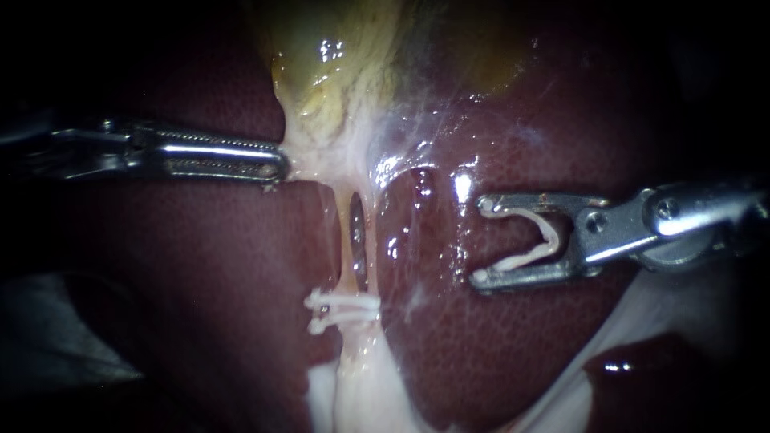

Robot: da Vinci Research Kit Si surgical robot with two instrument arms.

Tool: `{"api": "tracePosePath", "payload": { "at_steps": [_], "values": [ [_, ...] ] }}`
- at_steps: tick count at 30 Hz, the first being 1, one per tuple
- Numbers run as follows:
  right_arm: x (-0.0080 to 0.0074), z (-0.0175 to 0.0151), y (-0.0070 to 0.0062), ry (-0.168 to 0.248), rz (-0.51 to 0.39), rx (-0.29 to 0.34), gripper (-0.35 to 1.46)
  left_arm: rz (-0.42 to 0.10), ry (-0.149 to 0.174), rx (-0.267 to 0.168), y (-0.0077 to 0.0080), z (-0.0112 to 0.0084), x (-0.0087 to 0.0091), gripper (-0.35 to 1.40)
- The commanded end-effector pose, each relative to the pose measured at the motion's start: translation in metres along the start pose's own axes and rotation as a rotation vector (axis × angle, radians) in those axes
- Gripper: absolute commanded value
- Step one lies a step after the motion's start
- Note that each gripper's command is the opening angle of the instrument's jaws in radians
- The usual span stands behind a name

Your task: Clipping third clip left tube

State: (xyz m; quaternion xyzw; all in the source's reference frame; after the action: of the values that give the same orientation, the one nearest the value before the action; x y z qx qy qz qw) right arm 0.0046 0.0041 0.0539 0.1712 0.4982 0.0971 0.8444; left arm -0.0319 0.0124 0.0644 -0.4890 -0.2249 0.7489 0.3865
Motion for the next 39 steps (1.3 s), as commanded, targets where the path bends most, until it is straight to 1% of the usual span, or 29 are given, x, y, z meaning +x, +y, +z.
{"api": "tracePosePath", "payload": {
  "at_steps": [1, 4, 5, 8, 9, 11, 14, 17, 22, 25, 28, 30, 34, 39],
  "values": [
    [0.0, 0.0, 0.0, 0.0, 0.0, 0.0, 0.5, -0.001, -0.001, -0.001, 0.0002, -0.0003, 0.0002, -0.35],
    [0.0, 0.0, 0.0, -0.001, 0.0, -0.003, 0.5, -0.007, -0.003, -0.007, 0.0008, -0.0016, 0.0012, -0.35],
    [0.0, 0.0, 0.0, 0.0, 0.0, 0.0, 0.5, -0.01, -0.008, -0.013, 0.0011, -0.0022, 0.0018, -0.35],
    [0.0002, 0.0003, 0.0, 0.003, 0.001, 0.01, 0.5, -0.02, 0.009, -0.012, 0.0018, -0.004, 0.0032, -0.35],
    [0.0003, 0.0004, 0.0, 0.004, 0.001, 0.012, 0.5, -0.028, 0.015, -0.013, 0.002, -0.0044, 0.0035, -0.35],
    [0.0006, 0.0009, -0.0001, 0.006, 0.002, 0.028, 0.5, -0.026, 0.022, -0.01, 0.0023, -0.0052, 0.004, -0.35],
    [0.0012, 0.0023, -0.0001, 0.018, 0.005, 0.044, 0.5, -0.021, 0.021, -0.01, 0.0024, -0.0055, 0.0042, -0.35],
    [0.0019, 0.0043, -0.0001, 0.027, 0.036, 0.069, 0.5, -0.02, 0.022, -0.01, 0.0024, -0.0054, 0.0041, -0.35],
    [0.0021, 0.008, -0.0001, 0.04, 0.068, 0.082, 0.5, -0.02, 0.022, -0.01, 0.0025, -0.0054, 0.0041, -0.35],
    [0.0019, 0.0104, 0.0, 0.06, 0.094, 0.097, 0.5, -0.021, 0.022, -0.01, 0.0025, -0.0054, 0.0041, -0.35],
    [0.0014, 0.0127, 0.0001, 0.07, 0.117, 0.119, 0.5, -0.021, 0.022, -0.009, 0.0025, -0.0054, 0.0041, -0.35],
    [0.001, 0.0142, 0.0004, 0.079, 0.134, 0.133, 0.5, -0.021, 0.022, -0.009, 0.0025, -0.0054, 0.0041, -0.35],
    [0.0, 0.0165, 0.0013, 0.091, 0.15, 0.161, 0.5, -0.021, 0.022, -0.009, 0.0025, -0.0054, 0.0041, -0.35],
    [-0.0019, 0.0182, 0.0026, 0.097, 0.175, 0.194, 0.5, -0.021, 0.022, -0.009, 0.0025, -0.0054, 0.0041, -0.35]
  ]
}}
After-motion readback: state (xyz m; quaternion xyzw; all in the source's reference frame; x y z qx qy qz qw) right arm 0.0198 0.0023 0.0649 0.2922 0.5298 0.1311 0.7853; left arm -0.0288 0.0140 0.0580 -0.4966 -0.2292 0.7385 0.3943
